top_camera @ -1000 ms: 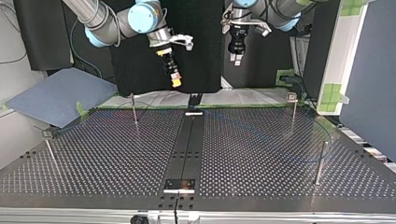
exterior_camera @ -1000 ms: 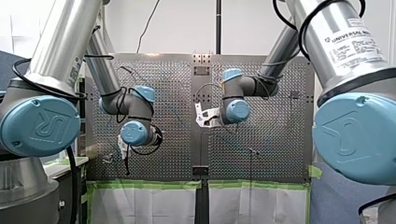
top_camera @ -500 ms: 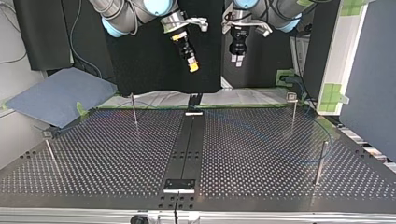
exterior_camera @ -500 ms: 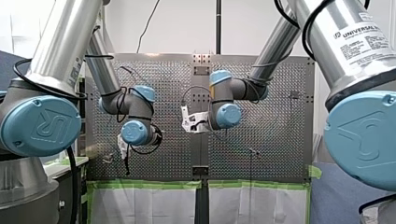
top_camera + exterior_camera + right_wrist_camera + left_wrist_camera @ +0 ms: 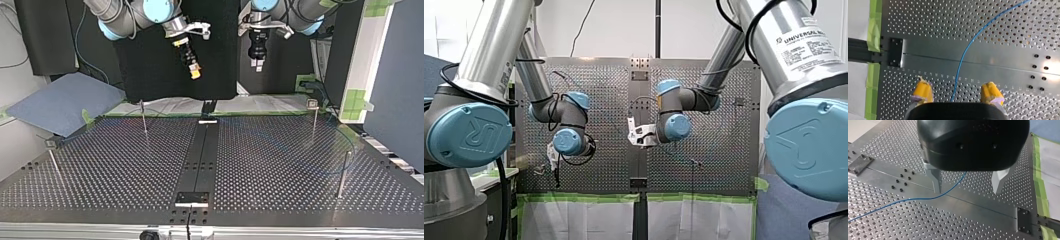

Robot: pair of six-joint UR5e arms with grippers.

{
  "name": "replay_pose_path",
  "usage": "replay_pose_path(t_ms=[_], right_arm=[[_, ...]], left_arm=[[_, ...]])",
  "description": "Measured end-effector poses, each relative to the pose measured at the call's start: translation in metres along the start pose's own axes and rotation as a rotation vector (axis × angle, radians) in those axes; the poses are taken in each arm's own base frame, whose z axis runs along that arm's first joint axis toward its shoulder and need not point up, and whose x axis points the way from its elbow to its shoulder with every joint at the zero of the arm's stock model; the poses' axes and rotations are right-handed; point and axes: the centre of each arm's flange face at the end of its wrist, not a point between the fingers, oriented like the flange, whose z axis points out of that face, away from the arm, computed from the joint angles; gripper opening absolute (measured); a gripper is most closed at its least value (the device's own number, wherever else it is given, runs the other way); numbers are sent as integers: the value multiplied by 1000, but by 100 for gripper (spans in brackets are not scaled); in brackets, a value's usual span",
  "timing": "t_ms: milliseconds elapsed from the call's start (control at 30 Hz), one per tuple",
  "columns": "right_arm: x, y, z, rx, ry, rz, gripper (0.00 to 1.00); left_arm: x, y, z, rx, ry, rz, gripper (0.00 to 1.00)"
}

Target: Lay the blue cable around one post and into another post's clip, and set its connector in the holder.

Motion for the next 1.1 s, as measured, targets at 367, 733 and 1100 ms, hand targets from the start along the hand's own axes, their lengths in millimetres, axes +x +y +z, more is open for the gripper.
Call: replay_pose_path(t_ms=[367,733,1100], right_arm=[[-2,4,2,29,6,-21,99],[-6,-11,-5,40,4,-49,99],[-6,-12,-5,35,7,-49,99]], left_arm=[[-1,-9,4,76,-16,-59,100],[-1,-9,4,74,-10,-58,100],[0,-4,2,29,-11,-56,100]])
